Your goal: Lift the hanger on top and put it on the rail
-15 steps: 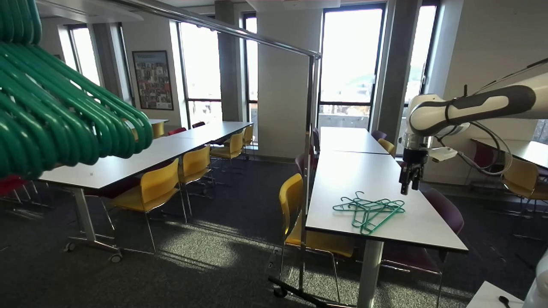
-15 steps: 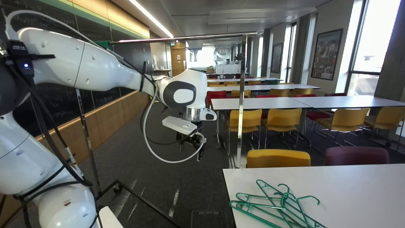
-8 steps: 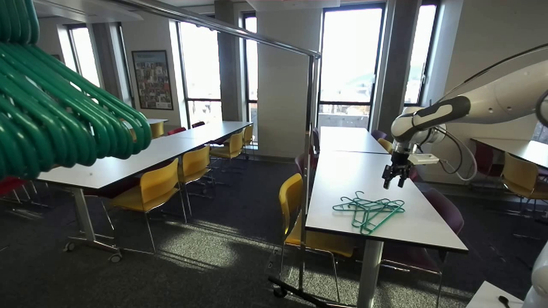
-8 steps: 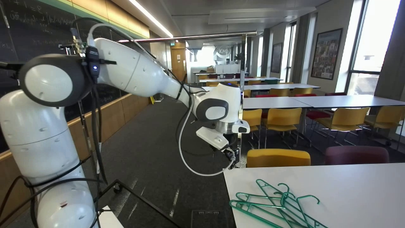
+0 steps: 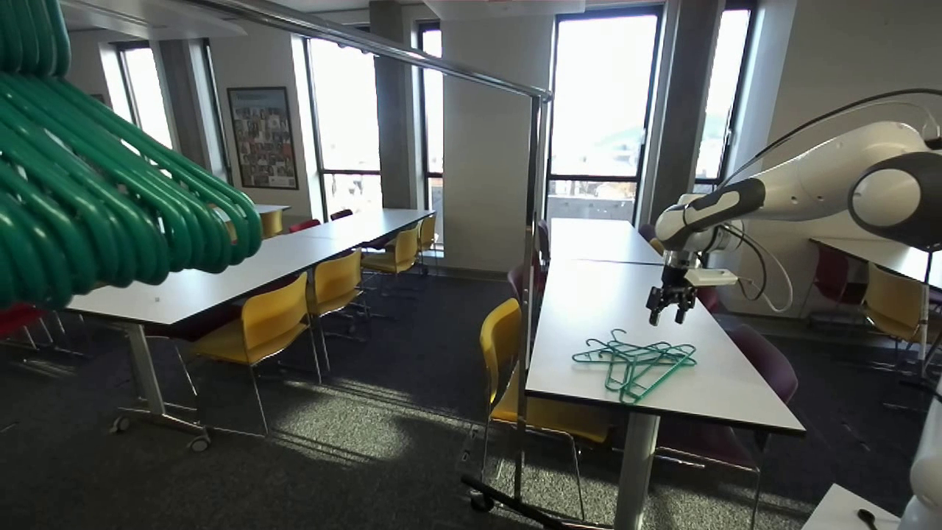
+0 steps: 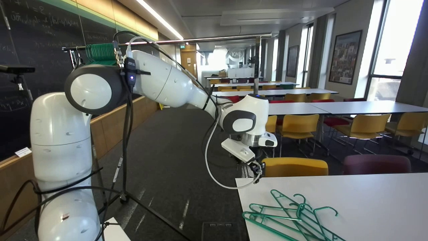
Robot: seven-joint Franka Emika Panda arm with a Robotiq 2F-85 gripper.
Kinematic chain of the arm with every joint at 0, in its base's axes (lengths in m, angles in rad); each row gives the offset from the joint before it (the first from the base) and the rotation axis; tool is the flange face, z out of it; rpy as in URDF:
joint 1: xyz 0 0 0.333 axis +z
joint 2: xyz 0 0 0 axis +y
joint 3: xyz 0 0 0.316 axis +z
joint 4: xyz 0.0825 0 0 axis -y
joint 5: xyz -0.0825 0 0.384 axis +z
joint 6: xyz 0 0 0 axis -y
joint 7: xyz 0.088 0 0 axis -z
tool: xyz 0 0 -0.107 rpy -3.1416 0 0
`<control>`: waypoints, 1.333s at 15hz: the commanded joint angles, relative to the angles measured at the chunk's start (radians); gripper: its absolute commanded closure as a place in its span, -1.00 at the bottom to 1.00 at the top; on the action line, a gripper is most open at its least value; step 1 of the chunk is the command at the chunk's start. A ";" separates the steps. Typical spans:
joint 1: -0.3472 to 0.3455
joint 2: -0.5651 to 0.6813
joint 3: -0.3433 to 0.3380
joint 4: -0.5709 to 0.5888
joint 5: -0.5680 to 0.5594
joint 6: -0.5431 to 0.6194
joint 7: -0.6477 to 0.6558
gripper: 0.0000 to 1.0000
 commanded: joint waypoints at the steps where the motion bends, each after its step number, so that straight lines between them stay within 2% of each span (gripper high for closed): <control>1: -0.040 -0.002 0.041 0.002 -0.007 -0.001 0.004 -1.00; 4: -0.052 0.029 0.051 0.011 0.018 0.047 0.081 -1.00; 11: -0.047 0.109 0.051 0.026 0.009 0.221 0.423 -1.00; 16: -0.038 0.161 0.051 0.063 0.038 0.174 0.705 -1.00; 20: -0.037 0.202 0.040 0.095 0.076 0.197 0.891 -1.00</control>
